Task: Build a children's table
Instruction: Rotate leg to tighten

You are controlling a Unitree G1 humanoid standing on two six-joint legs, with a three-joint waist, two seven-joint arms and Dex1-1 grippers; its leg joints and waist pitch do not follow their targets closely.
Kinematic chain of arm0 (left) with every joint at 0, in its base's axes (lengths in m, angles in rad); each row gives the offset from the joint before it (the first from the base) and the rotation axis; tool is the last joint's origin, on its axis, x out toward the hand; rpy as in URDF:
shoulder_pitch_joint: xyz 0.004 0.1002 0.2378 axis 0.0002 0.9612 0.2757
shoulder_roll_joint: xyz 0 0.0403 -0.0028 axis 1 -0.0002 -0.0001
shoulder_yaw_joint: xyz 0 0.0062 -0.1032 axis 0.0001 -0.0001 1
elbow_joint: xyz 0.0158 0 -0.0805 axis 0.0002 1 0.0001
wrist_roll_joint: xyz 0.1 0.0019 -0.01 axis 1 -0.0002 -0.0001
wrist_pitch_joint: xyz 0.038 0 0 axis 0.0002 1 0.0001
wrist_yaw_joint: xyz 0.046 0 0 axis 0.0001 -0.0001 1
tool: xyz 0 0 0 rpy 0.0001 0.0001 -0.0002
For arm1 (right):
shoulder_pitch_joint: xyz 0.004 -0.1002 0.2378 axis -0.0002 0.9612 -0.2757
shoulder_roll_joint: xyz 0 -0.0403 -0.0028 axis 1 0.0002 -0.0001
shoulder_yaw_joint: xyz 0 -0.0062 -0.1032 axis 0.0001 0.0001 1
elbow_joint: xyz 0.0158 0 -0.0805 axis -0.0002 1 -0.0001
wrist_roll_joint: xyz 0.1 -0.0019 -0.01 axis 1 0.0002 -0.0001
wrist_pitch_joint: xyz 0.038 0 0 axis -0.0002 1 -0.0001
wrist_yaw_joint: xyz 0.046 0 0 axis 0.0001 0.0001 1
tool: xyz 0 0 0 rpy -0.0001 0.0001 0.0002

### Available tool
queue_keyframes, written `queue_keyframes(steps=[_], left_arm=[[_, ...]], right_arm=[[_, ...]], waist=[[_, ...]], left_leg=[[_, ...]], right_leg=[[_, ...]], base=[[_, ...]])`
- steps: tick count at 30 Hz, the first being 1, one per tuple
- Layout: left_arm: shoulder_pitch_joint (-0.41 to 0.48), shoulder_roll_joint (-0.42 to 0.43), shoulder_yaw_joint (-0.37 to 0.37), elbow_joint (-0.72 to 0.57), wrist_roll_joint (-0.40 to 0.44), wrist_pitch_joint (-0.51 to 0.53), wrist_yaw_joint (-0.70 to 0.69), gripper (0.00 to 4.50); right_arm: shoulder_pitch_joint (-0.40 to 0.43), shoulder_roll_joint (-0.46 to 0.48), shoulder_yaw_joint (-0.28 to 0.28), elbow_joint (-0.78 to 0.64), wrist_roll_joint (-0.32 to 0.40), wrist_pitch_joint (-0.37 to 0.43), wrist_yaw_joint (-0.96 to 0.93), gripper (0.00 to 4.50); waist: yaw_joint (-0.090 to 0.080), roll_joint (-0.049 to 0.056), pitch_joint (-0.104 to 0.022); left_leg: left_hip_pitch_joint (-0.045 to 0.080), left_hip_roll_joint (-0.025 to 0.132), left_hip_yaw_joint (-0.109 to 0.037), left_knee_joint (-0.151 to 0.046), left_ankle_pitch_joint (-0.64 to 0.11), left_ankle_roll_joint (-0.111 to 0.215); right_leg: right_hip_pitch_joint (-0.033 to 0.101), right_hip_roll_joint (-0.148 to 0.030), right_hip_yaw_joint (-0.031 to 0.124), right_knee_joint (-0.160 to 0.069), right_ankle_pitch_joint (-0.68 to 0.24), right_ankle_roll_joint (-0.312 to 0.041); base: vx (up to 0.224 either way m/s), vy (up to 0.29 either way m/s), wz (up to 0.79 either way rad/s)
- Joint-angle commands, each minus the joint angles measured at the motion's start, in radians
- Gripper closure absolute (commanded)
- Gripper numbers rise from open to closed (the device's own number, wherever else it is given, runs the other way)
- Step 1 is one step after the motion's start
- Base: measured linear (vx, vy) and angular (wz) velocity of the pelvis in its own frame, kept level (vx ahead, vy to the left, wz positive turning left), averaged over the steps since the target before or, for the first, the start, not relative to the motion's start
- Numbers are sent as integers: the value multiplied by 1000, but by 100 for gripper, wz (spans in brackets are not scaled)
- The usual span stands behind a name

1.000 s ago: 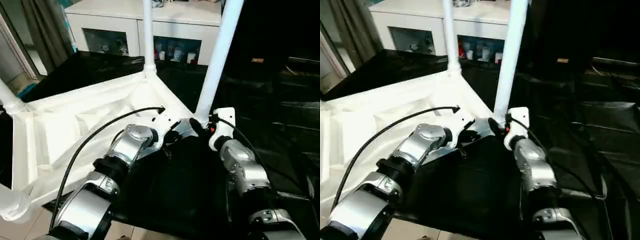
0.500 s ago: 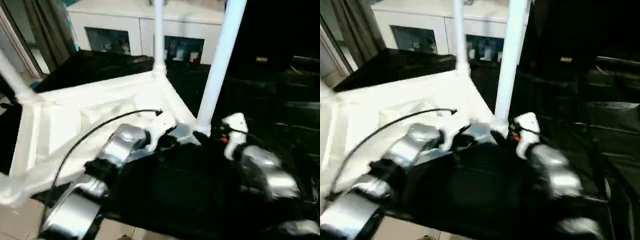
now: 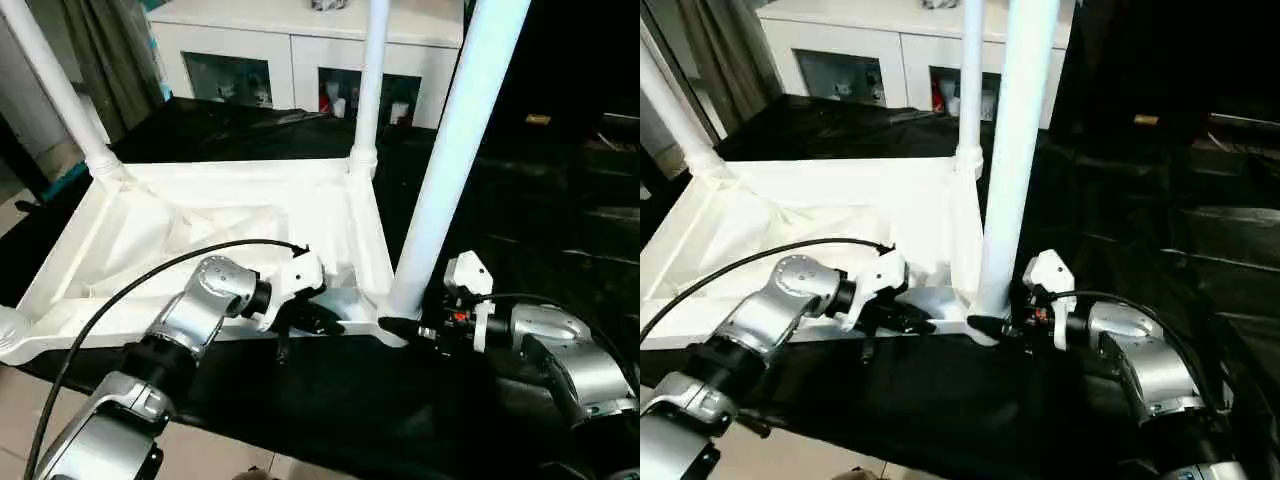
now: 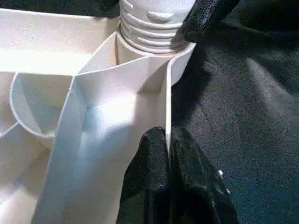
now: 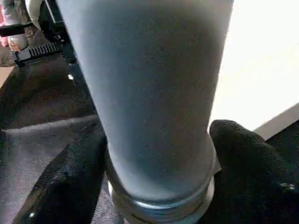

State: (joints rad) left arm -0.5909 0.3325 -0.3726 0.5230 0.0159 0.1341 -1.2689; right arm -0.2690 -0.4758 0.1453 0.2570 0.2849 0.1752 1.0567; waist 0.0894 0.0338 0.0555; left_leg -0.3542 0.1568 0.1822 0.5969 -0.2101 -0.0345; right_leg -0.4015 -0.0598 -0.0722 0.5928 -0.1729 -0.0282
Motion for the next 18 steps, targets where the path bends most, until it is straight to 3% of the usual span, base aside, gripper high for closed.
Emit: queue_keyframes(steps=[1, 9, 12, 13, 14, 15, 16, 17, 18], left_arm=[[18, 13, -25, -24, -13, 7, -57, 450], [23, 18, -23, -38, -11, 22, -54, 450], [-7, -27, 5, 26, 16, 54, 81, 450], [-7, -27, 5, 26, 16, 54, 81, 450], [-42, -71, 34, 85, 27, 80, 189, 450], [-59, -92, 43, 116, 37, 87, 242, 450], [-76, -110, 48, 147, 50, 90, 295, 450], [-89, -125, 49, 172, 61, 93, 335, 450], [-89, -125, 49, 172, 61, 93, 335, 450]], right_arm=[[-9, -8, -7, 3, -2, 20, -2, 133], [-16, 16, -19, 21, -9, 16, -35, 173], [-64, 96, -91, 160, -58, -44, -280, 174], [-64, 96, -91, 160, -58, -44, -280, 174], [-86, 139, -129, 224, -68, -53, -405, 175], [-97, 164, -152, 250, -66, -46, -475, 175], [-107, 189, -172, 271, -62, -38, -537, 175], [-115, 211, -189, 288, -60, -38, -594, 175], [-115, 211, -189, 288, -60, -38, -594, 175]], waist=[[2, -19, -61], [1, -19, -62], [-11, -18, -58], [-14, -17, -57], [-18, -19, -58], [-20, -15, -58], [-24, -17, -59], [-25, -13, -59], [-27, -17, -62]], left_leg=[[-2, 77, -30, -70, -138, 90], [-3, 75, -29, -68, -126, 91], [-4, 72, -30, -70, -152, 67], [-3, 69, -31, -70, -160, 56], [-1, 67, -31, -70, -160, 44], [8, 69, -32, -71, -176, 35], [5, 70, -32, -71, -172, 33], [6, 72, -34, -73, -174, 30], [2, 71, -34, -72, -164, 32]], right_leg=[[54, -104, 57, -80, -315, -193], [54, -103, 57, -78, -298, -194], [49, -103, 54, -84, -355, -188], [49, -102, 52, -89, -382, -180], [53, -102, 52, -91, -404, -169], [46, -101, 53, -94, -413, -170], [48, -99, 54, -91, -392, -175], [48, -99, 56, -88, -360, -182], [52, -100, 56, -83, -319, -193]], base=[[0, 0, 0], [0, 0, 0], [0, 0, 0], [0, 0, 0], [0, 0, 0], [0, 0, 0], [0, 0, 0], [0, 0, 0], [0, 0, 0]])
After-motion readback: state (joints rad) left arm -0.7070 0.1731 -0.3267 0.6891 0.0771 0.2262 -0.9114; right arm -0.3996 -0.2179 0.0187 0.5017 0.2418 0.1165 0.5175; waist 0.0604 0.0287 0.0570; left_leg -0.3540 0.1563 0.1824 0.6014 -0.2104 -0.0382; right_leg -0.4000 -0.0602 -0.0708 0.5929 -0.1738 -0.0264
